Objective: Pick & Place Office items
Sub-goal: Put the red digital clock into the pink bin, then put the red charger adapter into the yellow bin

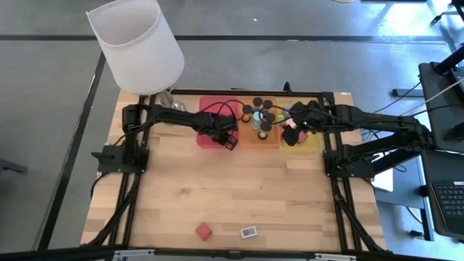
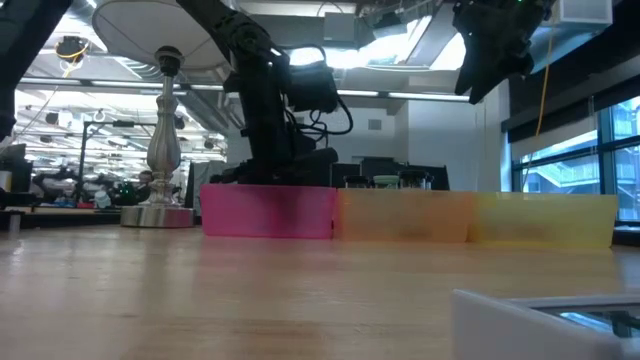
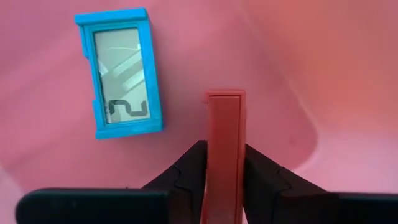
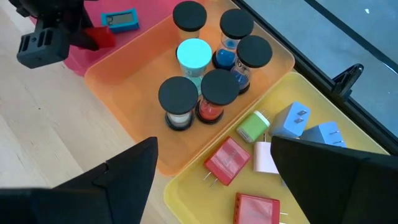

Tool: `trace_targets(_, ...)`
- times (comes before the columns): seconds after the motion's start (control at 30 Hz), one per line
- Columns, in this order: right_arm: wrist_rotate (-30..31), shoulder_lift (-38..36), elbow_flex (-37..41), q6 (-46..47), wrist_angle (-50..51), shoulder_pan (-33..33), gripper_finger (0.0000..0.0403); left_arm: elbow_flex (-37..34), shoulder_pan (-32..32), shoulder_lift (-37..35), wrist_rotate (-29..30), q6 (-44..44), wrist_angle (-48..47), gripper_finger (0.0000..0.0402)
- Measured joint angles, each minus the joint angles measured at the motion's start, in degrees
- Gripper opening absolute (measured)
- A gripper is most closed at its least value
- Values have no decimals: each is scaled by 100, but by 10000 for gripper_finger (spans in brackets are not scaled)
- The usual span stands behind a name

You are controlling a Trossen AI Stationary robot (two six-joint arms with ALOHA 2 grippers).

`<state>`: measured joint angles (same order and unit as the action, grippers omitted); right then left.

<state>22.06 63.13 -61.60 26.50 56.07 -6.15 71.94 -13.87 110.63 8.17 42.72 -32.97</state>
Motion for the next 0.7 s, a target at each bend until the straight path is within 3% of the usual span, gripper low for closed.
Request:
trace_targets(0.13, 0, 0, 0, 0, 1, -1, 316, 0, -2, 0, 49, 16, 0, 100)
trace_targets(0.37, 0, 0, 0, -2, 2, 0, 316, 0, -136, -106, -659, -198, -3, 150)
trace_targets(0.7, -21, 0, 0, -13, 2, 0, 316, 0, -267, -1098, -696, -935, 154, 177)
